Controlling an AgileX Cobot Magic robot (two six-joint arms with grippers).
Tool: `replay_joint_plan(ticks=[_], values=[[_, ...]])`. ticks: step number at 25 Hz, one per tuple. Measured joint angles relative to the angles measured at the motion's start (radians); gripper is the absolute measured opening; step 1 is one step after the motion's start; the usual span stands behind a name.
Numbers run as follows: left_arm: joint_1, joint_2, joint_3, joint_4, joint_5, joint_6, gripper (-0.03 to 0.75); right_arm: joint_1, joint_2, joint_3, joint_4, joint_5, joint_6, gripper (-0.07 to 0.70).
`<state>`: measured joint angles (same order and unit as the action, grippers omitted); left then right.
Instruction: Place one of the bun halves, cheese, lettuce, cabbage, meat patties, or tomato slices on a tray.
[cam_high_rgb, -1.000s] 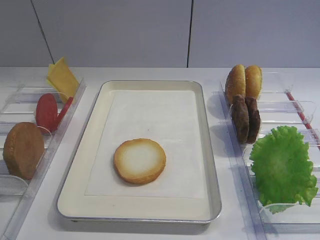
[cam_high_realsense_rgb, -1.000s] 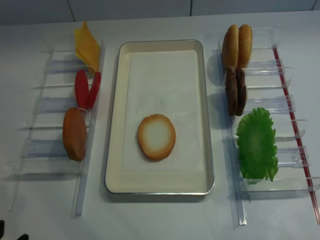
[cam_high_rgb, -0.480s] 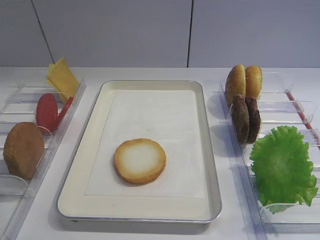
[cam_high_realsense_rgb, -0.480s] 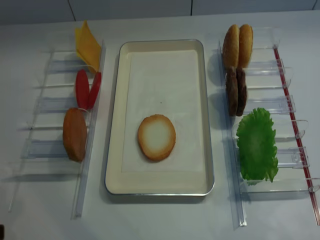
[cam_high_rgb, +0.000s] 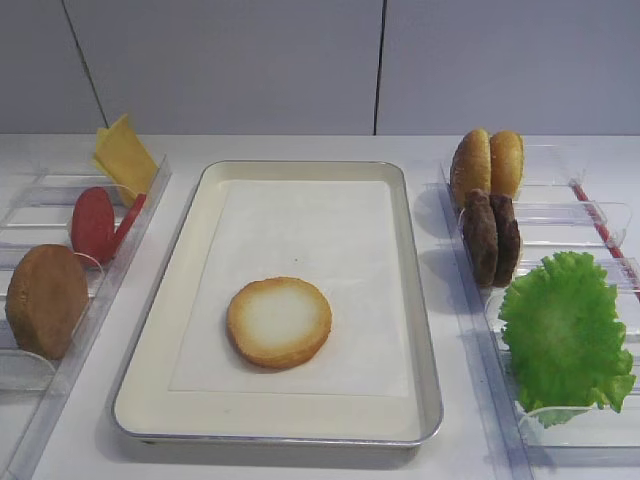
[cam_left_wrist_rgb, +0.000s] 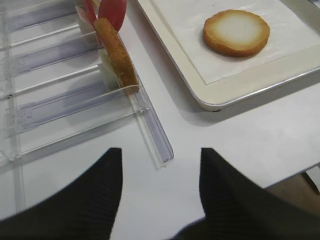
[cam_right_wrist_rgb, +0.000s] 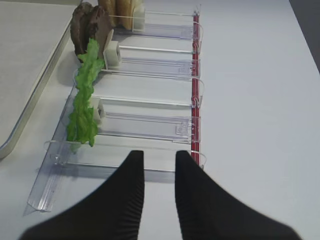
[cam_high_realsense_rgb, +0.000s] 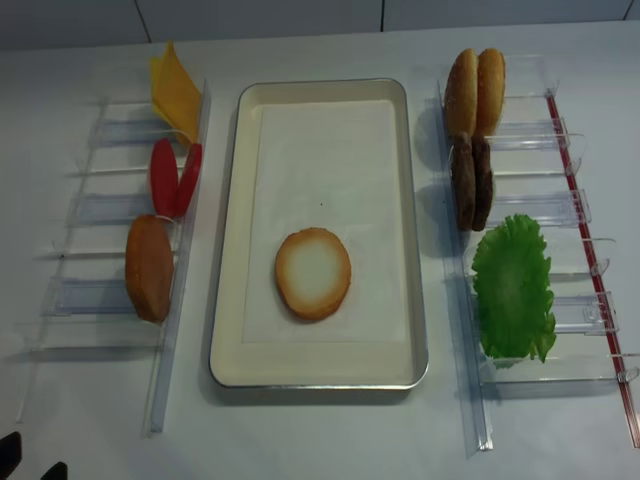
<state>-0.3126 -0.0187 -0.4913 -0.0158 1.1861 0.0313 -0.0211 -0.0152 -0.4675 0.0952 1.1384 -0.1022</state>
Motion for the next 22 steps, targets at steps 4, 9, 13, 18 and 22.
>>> replay_joint_plan(ticks=[4, 9, 13, 18, 22], values=[[0.0, 0.0, 0.0, 0.004, 0.0, -0.007, 0.329, 0.0, 0.0, 0.0, 0.0, 0.0, 0.0, 0.188], [0.0, 0.0, 0.0, 0.004, -0.001, -0.01, 0.329, 0.0, 0.0, 0.0, 0.0, 0.0, 0.0, 0.188], [0.0, 0.0, 0.0, 0.004, -0.002, -0.01, 0.329, 0.0, 0.0, 0.0, 0.0, 0.0, 0.0, 0.188], [0.0, 0.0, 0.0, 0.004, -0.002, -0.01, 0.329, 0.0, 0.0, 0.0, 0.0, 0.0, 0.0, 0.188], [0.0, 0.0, 0.0, 0.004, -0.002, -0.012, 0.329, 0.0, 0.0, 0.0, 0.0, 0.0, 0.0, 0.188]])
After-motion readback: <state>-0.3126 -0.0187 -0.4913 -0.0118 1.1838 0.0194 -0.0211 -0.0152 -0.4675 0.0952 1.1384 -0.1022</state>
